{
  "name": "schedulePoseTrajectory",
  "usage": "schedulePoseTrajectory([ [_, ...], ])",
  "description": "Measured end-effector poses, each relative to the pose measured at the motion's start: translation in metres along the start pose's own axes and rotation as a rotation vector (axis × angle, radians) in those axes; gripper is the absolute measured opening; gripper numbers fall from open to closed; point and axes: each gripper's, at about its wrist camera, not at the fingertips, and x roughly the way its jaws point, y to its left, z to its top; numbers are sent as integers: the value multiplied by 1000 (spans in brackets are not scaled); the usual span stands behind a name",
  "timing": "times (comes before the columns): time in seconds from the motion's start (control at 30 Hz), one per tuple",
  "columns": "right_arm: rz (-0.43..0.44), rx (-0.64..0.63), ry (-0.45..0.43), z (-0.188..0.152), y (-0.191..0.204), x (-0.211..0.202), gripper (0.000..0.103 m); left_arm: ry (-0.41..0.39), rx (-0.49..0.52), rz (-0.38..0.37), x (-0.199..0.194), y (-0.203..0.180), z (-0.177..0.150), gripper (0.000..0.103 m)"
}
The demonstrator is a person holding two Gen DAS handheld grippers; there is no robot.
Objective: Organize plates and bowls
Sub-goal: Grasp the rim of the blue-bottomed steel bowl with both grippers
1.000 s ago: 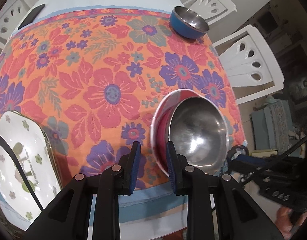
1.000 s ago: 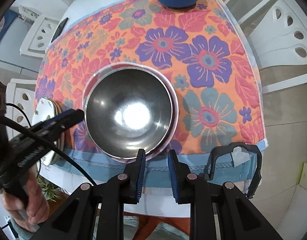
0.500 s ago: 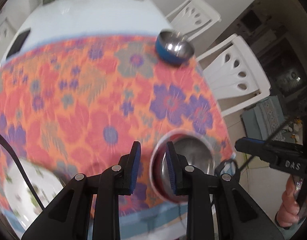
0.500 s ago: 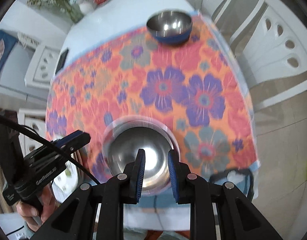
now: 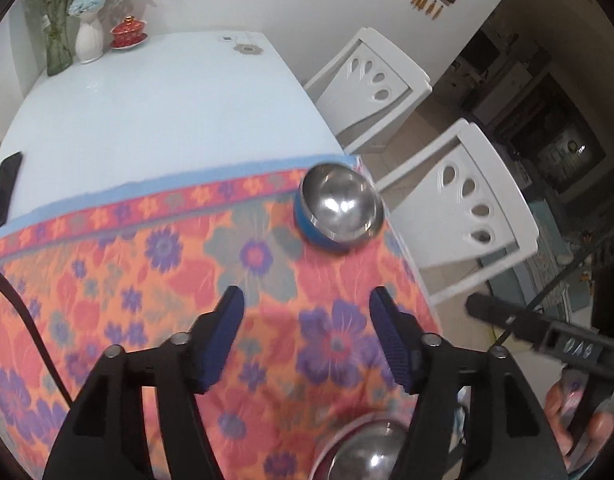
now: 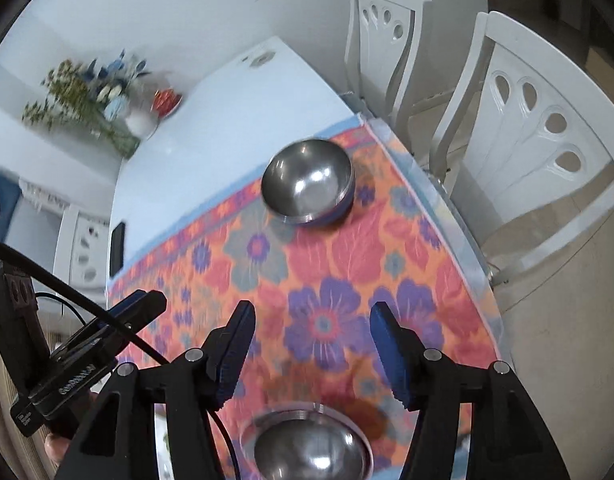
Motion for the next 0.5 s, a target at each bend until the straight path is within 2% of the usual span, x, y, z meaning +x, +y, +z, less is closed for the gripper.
schedulePoseTrajectory([
  [0.13,-2,6,-1,26,-6,29,58,11,-6,-15,30,-2,29,63],
  [0.23,-37,-23,-6,49,-10,56,57,28,-21,-16,58,-2,47,61],
  [0.5,-23,20,52,91,-38,127,57,99,-27,-13,133,5,71,45],
])
